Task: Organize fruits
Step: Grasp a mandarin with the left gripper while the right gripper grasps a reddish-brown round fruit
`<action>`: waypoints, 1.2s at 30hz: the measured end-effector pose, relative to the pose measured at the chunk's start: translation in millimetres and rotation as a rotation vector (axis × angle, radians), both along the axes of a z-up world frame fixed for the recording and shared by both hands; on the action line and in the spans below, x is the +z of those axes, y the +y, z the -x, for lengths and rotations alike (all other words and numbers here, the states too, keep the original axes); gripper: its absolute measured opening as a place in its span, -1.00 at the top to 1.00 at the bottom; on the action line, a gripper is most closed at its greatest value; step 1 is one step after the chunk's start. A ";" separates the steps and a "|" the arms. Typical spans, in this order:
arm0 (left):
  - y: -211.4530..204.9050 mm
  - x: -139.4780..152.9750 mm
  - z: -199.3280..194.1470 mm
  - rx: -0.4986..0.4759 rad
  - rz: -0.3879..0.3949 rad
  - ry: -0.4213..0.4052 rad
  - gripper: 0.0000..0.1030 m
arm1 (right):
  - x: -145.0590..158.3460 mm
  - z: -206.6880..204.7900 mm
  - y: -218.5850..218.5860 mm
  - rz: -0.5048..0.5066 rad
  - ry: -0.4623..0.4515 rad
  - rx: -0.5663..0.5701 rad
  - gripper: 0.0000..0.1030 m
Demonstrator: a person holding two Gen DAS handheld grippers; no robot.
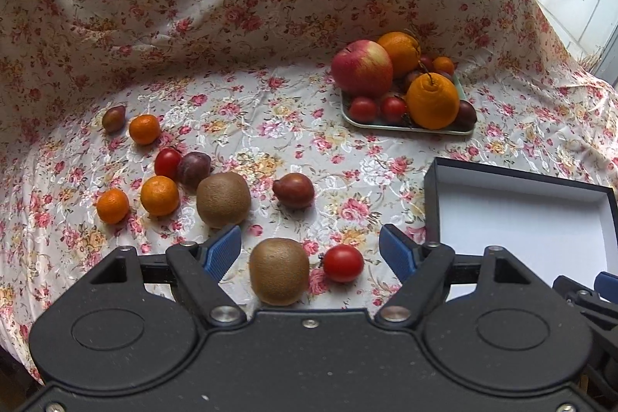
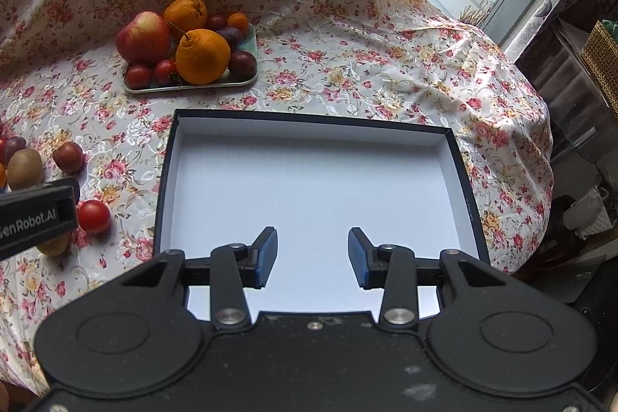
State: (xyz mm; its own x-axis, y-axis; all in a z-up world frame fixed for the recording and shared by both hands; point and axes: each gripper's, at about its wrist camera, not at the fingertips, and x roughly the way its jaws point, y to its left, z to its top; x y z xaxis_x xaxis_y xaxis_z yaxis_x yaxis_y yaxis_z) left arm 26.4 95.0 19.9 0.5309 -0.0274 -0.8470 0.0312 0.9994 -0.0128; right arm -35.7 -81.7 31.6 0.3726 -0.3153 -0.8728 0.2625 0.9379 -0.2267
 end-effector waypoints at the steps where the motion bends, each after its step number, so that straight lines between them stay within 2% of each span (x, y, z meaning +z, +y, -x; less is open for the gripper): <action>1: 6.2 0.9 -1.4 0.015 -0.002 -0.008 -0.56 | 0.9 -0.6 6.2 -0.007 -0.004 0.015 0.22; 10: 87.1 4.9 -14.0 0.222 -0.018 -0.024 -0.56 | 8.5 -15.1 61.5 -0.049 -0.010 0.139 0.24; 17: 143.5 -0.4 -18.0 0.331 -0.037 0.003 -0.55 | 3.2 -35.3 101.6 -0.158 0.032 0.140 0.26; 22: 175.9 -2.4 -25.0 0.373 -0.063 0.032 -0.55 | -3.2 -46.8 127.9 -0.247 0.059 0.139 0.25; 30: 210.5 -1.2 -47.7 0.359 -0.065 0.062 -0.55 | -14.7 -69.4 180.4 -0.357 0.093 0.211 0.19; 36: 228.0 -10.0 -69.7 0.375 -0.063 0.090 -0.55 | -13.8 -94.9 215.1 -0.338 0.103 0.268 0.19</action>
State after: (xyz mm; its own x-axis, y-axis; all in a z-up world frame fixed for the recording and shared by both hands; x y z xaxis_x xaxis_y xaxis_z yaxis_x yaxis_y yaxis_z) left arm 96.1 323.0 9.8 0.4173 0.2082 -0.8846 -0.3350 0.9401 0.0632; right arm 59.2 133.5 17.9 0.3080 0.0903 -0.9471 -0.0079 0.9957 0.0924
